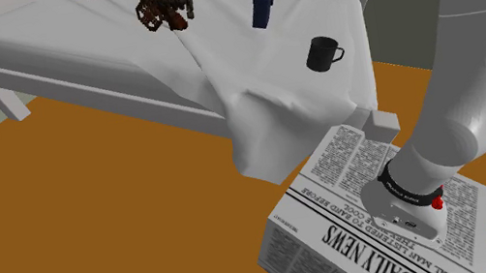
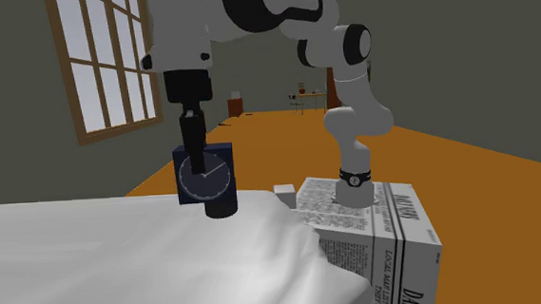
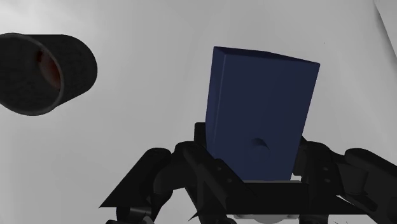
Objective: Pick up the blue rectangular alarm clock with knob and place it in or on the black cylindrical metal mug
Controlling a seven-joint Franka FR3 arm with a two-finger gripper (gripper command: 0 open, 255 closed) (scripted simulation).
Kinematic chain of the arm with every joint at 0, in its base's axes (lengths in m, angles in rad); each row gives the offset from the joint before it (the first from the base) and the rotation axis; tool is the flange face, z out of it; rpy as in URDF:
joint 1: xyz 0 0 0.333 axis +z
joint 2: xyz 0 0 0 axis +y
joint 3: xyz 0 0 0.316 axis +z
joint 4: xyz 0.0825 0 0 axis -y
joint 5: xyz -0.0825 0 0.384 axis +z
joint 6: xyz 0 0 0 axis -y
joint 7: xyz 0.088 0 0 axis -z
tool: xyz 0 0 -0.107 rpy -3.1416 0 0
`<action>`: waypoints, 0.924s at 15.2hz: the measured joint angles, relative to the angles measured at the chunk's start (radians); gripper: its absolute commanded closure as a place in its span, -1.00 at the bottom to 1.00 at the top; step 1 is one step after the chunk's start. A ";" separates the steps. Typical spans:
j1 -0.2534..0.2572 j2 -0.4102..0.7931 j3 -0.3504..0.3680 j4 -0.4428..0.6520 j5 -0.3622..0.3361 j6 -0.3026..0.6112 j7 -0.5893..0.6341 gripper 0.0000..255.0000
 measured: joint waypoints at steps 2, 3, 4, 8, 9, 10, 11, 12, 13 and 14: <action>-0.001 0.002 0.000 0.030 0.000 -0.028 0.001 1.00; -0.002 0.007 0.000 0.048 0.001 -0.041 0.002 1.00; -0.005 -0.014 -0.003 0.019 -0.001 -0.034 -0.007 1.00; -0.034 -0.118 -0.022 -0.121 -0.009 0.002 -0.060 1.00; -0.043 -0.148 -0.028 -0.163 -0.012 0.015 -0.076 1.00; -0.055 -0.168 -0.036 -0.190 -0.014 0.022 -0.096 1.00; -0.060 -0.197 -0.041 -0.232 -0.018 0.035 -0.108 1.00; -0.069 -0.222 -0.048 -0.268 -0.021 0.046 -0.125 1.00; -0.076 -0.255 -0.054 -0.313 -0.025 0.058 -0.140 1.00; -0.086 -0.277 -0.062 -0.336 -0.029 0.059 -0.157 1.00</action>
